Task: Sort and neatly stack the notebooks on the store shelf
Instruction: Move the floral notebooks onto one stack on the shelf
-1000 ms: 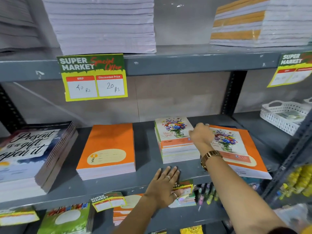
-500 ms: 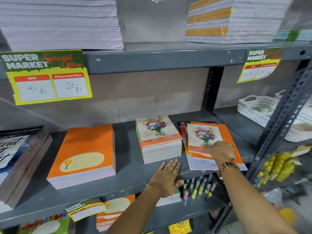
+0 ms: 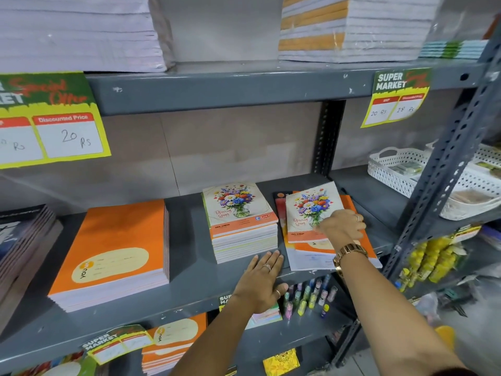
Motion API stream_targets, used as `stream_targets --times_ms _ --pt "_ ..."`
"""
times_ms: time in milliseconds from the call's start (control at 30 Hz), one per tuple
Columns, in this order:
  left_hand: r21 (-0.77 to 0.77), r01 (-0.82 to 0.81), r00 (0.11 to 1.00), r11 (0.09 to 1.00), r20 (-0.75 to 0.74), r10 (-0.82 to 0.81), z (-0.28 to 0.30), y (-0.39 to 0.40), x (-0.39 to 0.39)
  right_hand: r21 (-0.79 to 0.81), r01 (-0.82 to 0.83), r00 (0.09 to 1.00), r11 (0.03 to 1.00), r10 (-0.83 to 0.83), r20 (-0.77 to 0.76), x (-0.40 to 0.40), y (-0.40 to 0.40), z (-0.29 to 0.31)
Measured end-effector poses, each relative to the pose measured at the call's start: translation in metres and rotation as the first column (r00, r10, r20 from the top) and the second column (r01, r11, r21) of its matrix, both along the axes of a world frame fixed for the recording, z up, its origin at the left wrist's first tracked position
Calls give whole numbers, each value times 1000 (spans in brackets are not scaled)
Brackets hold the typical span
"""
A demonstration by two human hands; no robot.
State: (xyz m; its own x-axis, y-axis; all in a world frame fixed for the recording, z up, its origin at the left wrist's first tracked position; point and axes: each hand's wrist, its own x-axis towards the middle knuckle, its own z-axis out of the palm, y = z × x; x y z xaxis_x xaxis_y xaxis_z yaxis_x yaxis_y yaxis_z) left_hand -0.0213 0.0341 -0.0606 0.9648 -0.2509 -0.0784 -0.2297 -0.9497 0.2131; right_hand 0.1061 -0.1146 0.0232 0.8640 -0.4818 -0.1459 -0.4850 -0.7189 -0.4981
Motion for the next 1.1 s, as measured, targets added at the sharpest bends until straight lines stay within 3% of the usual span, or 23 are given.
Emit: stream_targets --times_ms 133,367,533,733,967,1100 --pt "-2 11 1000 1000 -18 -11 3 3 -3 154 -96 960 983 50 277 -6 10 33" --pt "2 2 999 1000 -37 -1 3 21 -16 97 -144 843 985 70 534 -28 38 99" --pt "-14 -37 998 999 -45 36 5 35 -28 292 -259 905 921 125 407 -29 72 103" --pt "-16 -60 997 998 -51 60 8 48 -38 354 -376 920 856 300 253 -30 112 62" --pt "-28 -63 997 998 -49 61 6 48 -39 117 -380 917 917 358 174 -33 128 39" --pt "-17 -60 997 998 -48 59 4 48 -37 66 -384 914 921 369 168 -28 128 40"
